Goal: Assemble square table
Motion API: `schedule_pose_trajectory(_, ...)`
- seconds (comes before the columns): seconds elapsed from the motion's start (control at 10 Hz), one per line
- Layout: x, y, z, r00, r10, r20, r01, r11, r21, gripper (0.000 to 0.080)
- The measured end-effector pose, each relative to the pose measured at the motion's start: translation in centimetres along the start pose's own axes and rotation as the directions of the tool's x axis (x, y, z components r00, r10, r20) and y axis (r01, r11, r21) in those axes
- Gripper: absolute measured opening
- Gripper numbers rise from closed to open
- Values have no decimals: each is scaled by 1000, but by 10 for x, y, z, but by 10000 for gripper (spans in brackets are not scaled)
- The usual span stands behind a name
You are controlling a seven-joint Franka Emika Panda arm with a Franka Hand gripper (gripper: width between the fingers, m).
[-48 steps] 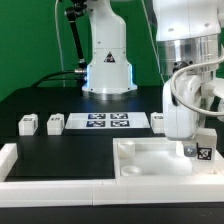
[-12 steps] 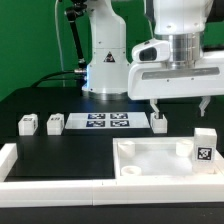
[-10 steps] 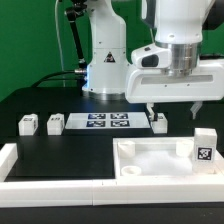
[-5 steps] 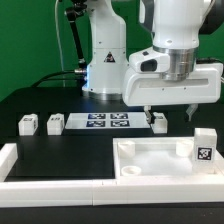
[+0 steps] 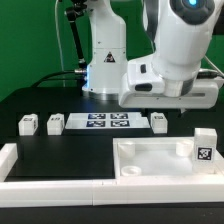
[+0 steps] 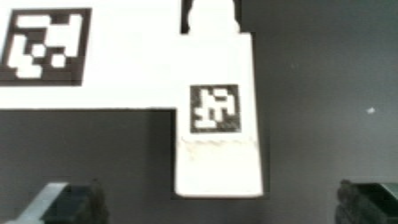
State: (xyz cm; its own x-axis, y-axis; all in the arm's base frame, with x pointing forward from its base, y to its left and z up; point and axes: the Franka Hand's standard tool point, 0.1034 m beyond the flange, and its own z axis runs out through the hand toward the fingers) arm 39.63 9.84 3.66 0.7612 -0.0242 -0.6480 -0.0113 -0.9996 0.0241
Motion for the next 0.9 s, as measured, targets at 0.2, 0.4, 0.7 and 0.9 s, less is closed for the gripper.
schedule_pose_trajectory(0.2,0,3,5,994,16,112,-16,1000,-2,649)
schedule_pose_trajectory(0.4,4,-1,20,983,44,181,-42,999,-18,649)
schedule_pose_trajectory(0.7,-6,-7,41,967,99,233,-109,994,31,649)
schedule_pose_trajectory(0.9,-5,-2,43,964,115,238,-127,991,36,649)
